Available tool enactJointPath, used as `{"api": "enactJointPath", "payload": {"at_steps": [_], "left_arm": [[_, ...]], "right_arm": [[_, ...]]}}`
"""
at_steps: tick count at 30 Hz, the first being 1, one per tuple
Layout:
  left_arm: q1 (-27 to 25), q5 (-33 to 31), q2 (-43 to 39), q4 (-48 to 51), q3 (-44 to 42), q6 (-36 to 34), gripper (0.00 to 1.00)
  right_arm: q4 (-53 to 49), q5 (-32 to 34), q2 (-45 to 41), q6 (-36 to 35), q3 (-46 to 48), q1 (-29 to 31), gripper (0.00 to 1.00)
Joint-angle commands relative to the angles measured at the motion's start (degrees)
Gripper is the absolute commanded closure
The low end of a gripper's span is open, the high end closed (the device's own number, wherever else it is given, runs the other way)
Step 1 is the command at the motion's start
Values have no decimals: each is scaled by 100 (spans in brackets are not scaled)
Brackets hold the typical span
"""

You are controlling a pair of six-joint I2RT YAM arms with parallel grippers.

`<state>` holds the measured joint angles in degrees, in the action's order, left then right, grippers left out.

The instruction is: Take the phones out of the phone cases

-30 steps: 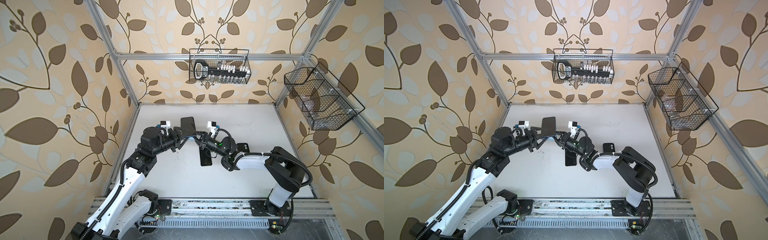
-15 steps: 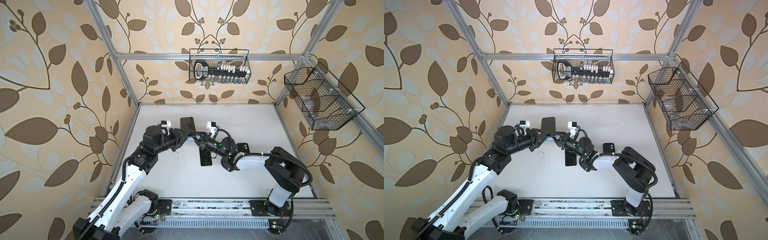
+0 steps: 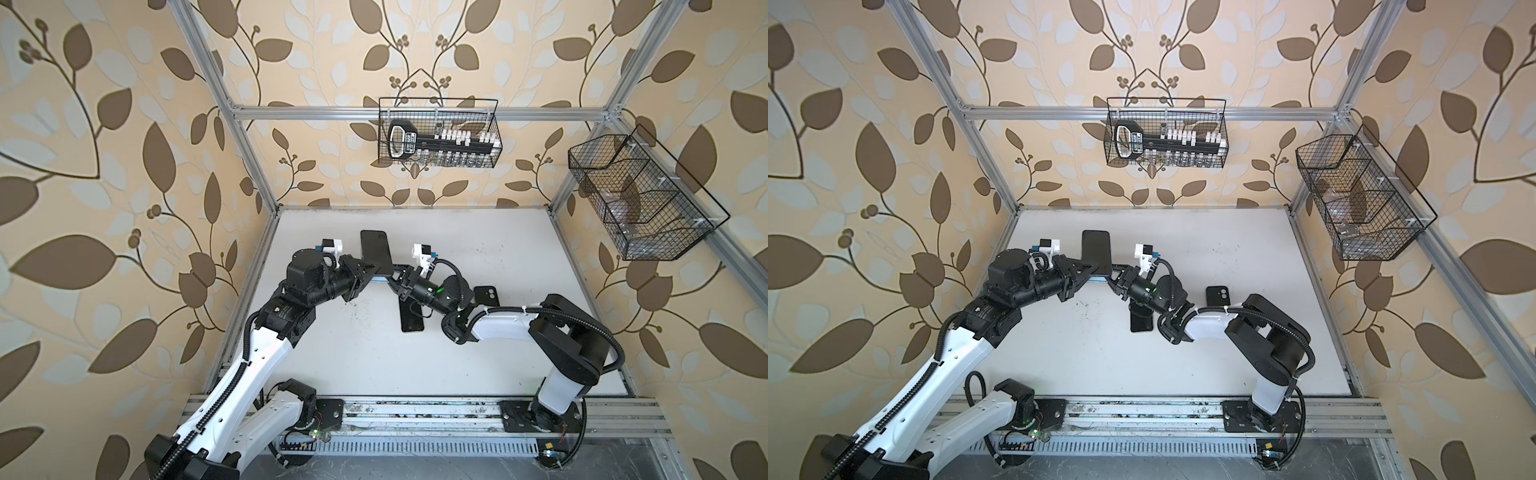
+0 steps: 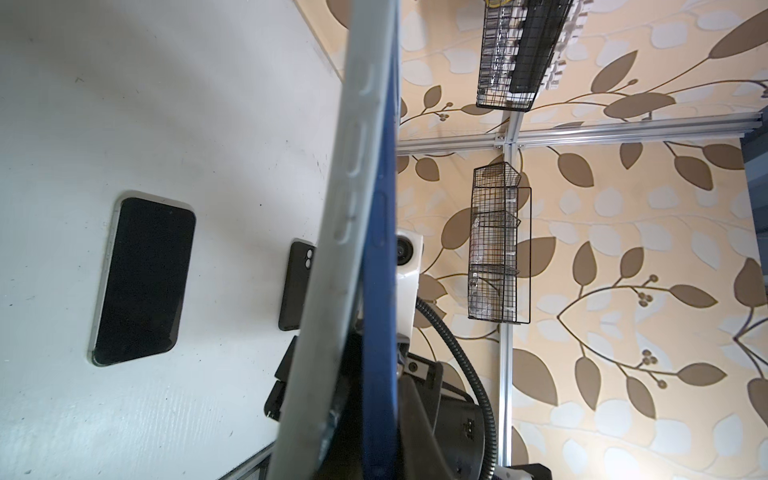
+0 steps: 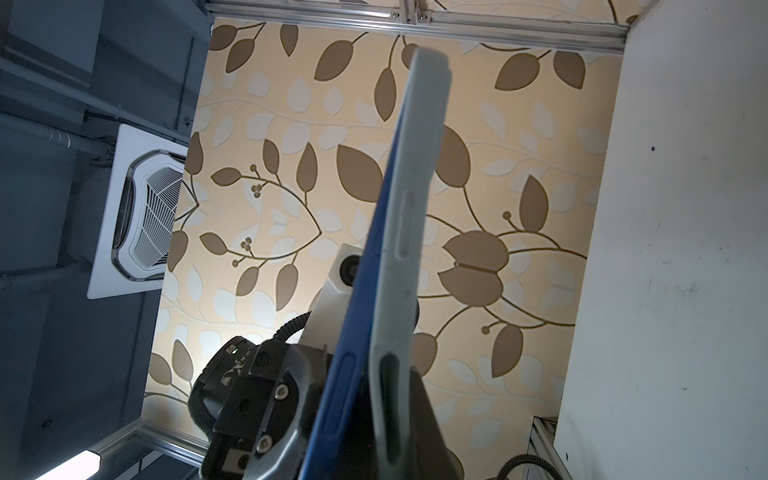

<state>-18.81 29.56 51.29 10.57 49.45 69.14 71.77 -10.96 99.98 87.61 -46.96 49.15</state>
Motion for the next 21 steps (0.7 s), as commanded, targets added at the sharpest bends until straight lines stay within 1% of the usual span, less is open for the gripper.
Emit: {"api": "enactJointPath", "payload": {"at_steps": [1, 4, 13, 21], "left_arm": [[26, -293, 22, -57, 196, -208, 94], [26, -302, 13, -55, 214, -208, 100], [26, -293, -29, -198, 398, 13, 100], [26, -153, -137, -590, 474, 480, 100]], "right_arm": [[663, -131, -7, 107, 18, 78, 100], [663, -126, 6, 98, 38, 99, 100], [550, -108, 47, -99, 159, 119, 100], [417, -73, 176, -319, 270, 116, 100]]}}
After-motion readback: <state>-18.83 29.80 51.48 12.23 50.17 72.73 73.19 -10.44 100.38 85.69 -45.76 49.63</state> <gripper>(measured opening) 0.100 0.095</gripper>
